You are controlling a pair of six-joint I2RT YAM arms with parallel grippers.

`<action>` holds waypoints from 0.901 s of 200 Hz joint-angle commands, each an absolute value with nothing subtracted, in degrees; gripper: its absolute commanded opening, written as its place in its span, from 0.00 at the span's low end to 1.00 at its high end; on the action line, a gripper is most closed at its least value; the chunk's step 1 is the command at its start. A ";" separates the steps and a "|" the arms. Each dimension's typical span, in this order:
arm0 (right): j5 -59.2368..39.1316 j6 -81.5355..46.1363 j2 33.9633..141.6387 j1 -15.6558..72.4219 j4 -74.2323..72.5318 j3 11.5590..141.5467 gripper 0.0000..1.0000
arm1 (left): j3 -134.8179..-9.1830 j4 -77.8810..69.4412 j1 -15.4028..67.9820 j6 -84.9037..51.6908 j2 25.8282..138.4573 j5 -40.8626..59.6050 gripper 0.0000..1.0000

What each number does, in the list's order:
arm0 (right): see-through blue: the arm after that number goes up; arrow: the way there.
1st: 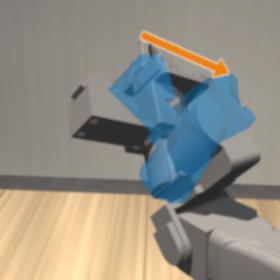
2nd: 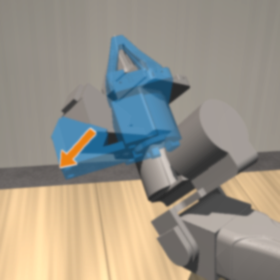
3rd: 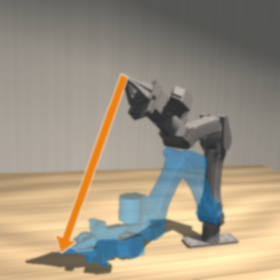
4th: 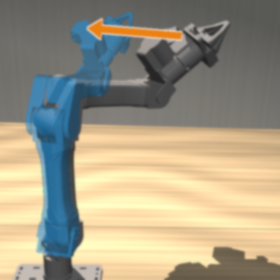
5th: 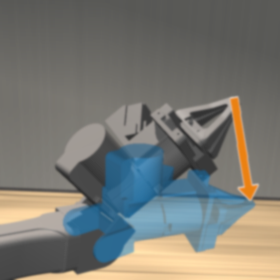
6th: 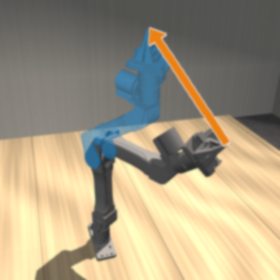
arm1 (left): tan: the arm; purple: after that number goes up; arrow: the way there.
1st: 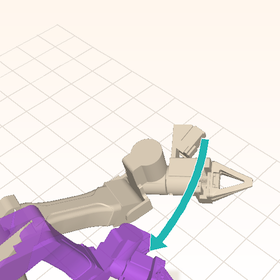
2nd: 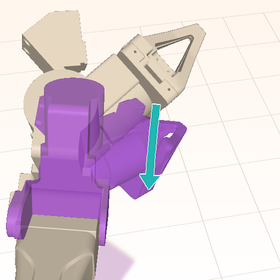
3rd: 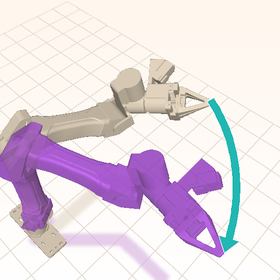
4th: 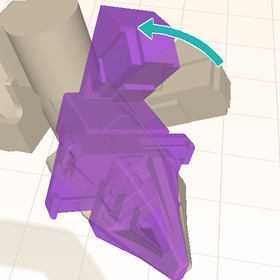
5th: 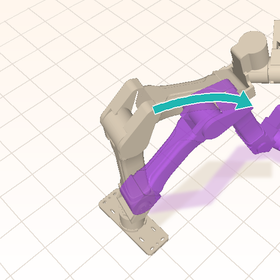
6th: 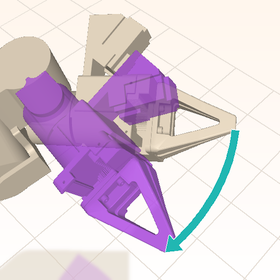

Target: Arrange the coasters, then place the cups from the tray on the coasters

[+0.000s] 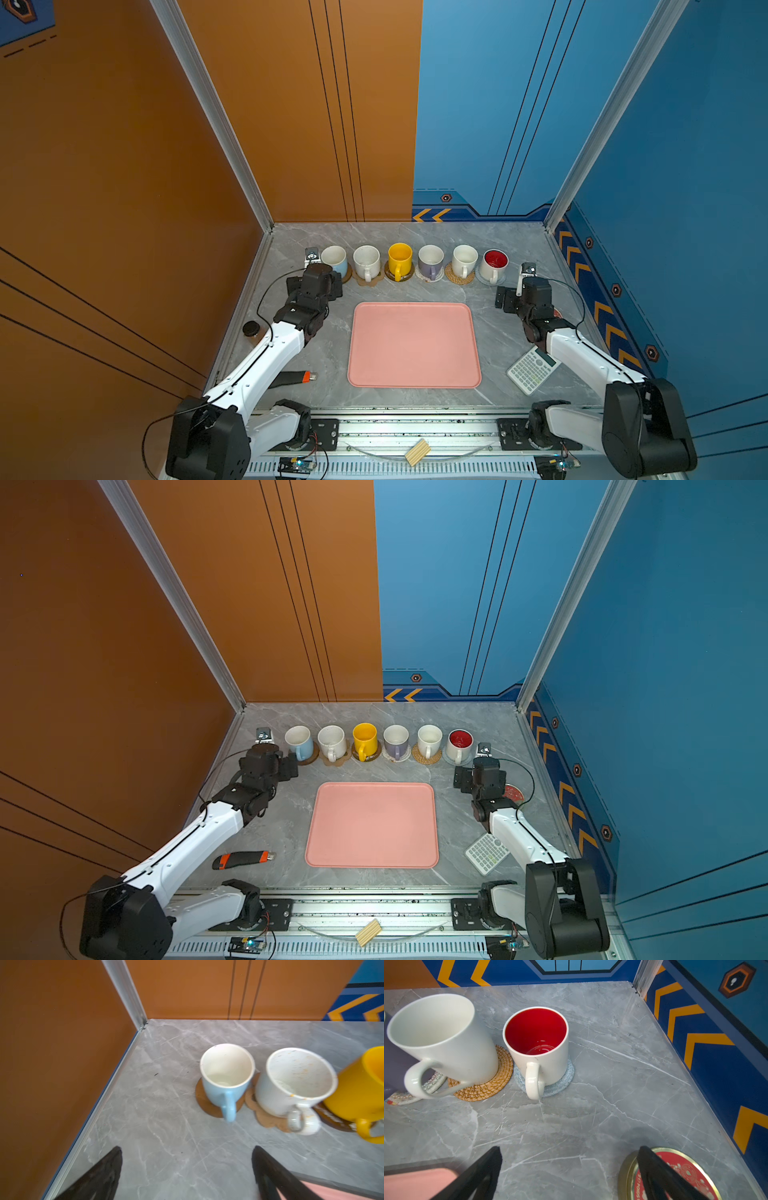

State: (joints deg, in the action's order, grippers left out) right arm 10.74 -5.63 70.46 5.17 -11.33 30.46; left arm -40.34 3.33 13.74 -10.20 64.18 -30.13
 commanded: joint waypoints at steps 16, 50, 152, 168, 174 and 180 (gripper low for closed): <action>11.24 -3.95 73.18 4.48 -26.94 27.29 1.00 | -26.33 -22.06 10.70 -5.18 60.74 -36.95 0.98; 11.08 -4.07 77.77 4.26 -34.13 25.32 1.00 | -17.65 -39.36 9.33 -2.48 63.61 -35.88 0.98; 8.89 -2.30 88.97 3.06 -55.54 20.05 1.00 | -10.54 -76.81 9.11 4.03 89.69 -25.35 0.98; 8.85 -3.29 88.33 2.31 -51.90 21.19 1.00 | -10.71 -77.42 8.92 3.96 91.26 -24.37 0.98; 8.85 -3.50 88.84 2.16 -52.78 21.25 1.00 | -11.12 -77.88 8.66 3.84 92.36 -23.80 0.98; 8.62 -3.52 88.49 2.03 -52.18 21.37 1.00 | -11.29 -79.38 8.68 4.34 93.74 -23.72 0.98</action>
